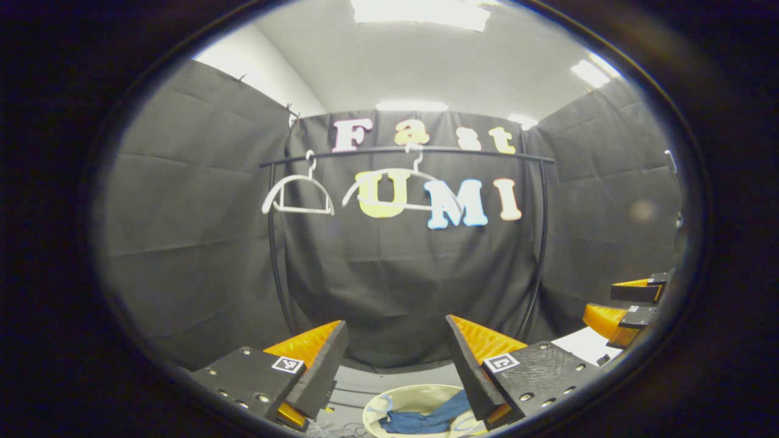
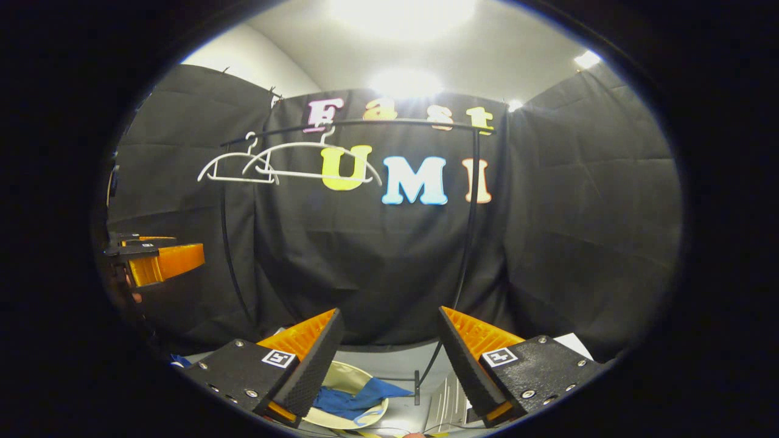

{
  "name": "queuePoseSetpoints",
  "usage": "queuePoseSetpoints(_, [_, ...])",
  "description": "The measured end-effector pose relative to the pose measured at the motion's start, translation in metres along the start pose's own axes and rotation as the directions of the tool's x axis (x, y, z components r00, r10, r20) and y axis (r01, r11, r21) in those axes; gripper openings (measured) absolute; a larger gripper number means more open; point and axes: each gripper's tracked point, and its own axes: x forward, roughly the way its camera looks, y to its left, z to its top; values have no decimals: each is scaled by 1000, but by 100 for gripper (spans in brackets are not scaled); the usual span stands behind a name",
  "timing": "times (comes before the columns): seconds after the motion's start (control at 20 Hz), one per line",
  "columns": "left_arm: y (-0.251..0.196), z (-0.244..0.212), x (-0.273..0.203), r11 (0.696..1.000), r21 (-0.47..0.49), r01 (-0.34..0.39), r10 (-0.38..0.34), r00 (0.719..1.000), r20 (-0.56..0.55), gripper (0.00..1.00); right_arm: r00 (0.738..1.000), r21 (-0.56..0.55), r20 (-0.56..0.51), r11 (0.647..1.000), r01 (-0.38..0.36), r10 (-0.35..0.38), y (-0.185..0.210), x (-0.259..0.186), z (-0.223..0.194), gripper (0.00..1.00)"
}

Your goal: Grasp the clothes on the hanger with both hands and then place them into the laundry hamper below.

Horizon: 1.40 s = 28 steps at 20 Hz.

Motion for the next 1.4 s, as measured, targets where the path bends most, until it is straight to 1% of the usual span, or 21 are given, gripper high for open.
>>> queuePoseSetpoints(0.1, [-4,18,-15,1000,10,-10,10,999,34,96,999,11,51,1000,0,0,-12,-18,21,95])
queuePoseSetpoints(0.2, [-9,36,-18,1000,16,-26,25,998,61,96,994,13,106,1000,8,-9,-25,-32,42,95])
queuePoseSetpoints(0.3, [-9,49,-31,998,23,-57,54,994,94,96,985,0,171,1000,22,-22,-37,-45,57,95])
queuePoseSetpoints(0.4, [-6,54,-43,995,34,-91,86,989,122,96,979,2,203,999,37,-37,-48,-58,61,95])
queuePoseSetpoints(0.55, [-5,56,-57,992,29,-125,120,983,137,96,982,39,184,999,38,-45,-57,-69,47,95])
queuePoseSetpoints(0.65, [-4,57,-65,990,25,-140,135,979,151,96,984,39,171,998,50,-56,-65,-73,38,95])
queuePoseSetpoints(0.85, [-3,53,-71,988,39,-152,145,978,150,96,989,49,134,997,63,-69,-73,-76,22,95])
queuePoseSetpoints(1.1, [-4,52,-71,986,29,-162,155,976,154,96,987,75,143,995,64,-75,-78,-75,30,95])
queuePoseSetpoints(1.25, [-3,53,-71,986,11,-166,162,974,158,96,984,75,164,995,62,-74,-79,-73,38,95])
queuePoseSetpoints(1.4, [1,55,-72,985,13,-171,167,972,165,96,982,74,175,995,59,-72,-77,-75,41,95])
